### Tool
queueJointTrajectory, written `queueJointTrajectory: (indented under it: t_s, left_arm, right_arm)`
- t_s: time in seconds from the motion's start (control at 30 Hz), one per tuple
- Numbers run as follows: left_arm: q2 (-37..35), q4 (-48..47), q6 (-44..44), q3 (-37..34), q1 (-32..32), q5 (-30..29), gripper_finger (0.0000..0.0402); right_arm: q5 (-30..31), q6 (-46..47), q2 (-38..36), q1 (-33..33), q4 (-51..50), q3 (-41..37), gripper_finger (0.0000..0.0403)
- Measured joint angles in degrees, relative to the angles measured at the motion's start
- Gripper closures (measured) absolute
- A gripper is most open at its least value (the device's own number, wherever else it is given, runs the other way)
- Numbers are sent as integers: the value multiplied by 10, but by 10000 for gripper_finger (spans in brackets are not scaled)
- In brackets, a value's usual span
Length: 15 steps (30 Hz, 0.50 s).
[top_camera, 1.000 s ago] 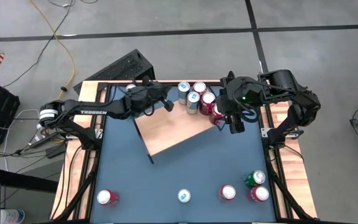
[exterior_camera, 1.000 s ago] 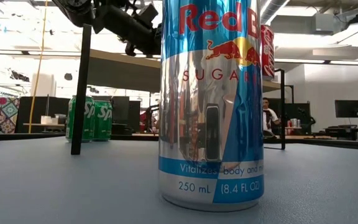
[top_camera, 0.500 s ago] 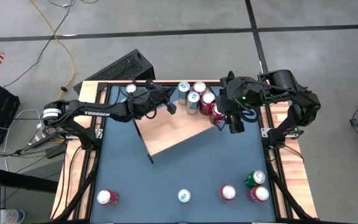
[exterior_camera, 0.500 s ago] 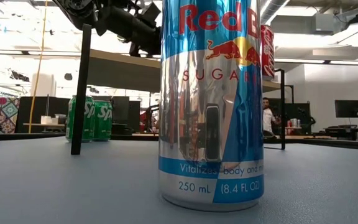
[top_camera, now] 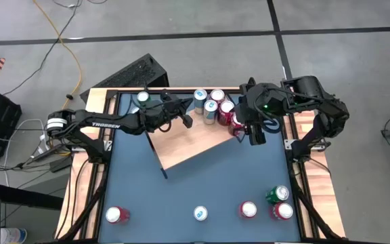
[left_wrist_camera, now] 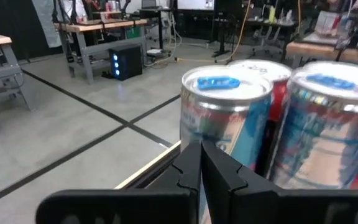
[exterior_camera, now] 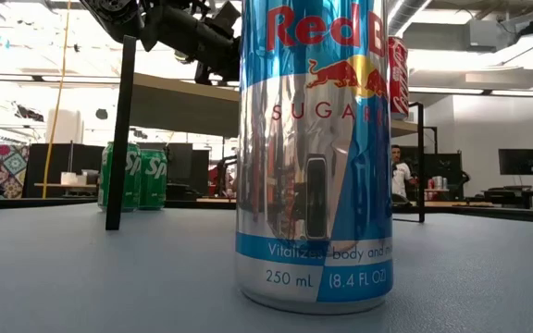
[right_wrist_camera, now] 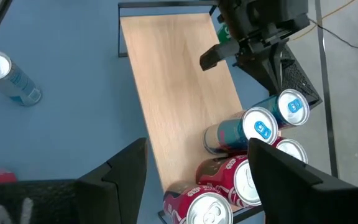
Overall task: Place canned beverage on shelf
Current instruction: Put the right blue soda can on the shelf aligned with the other blue soda can
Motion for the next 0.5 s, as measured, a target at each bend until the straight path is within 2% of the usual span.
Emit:
queueJointTrajectory:
  t_s: [0.23, 0.5]
  left_arm:
    - [0, -4, -4, 0, 0, 3, 401]
    - [0, -14, -8, 0, 1, 33, 401]
  right_arm:
    - [0, -1, 0, 0, 13, 0, 144]
    - [0, -1, 0, 0, 14, 0, 144]
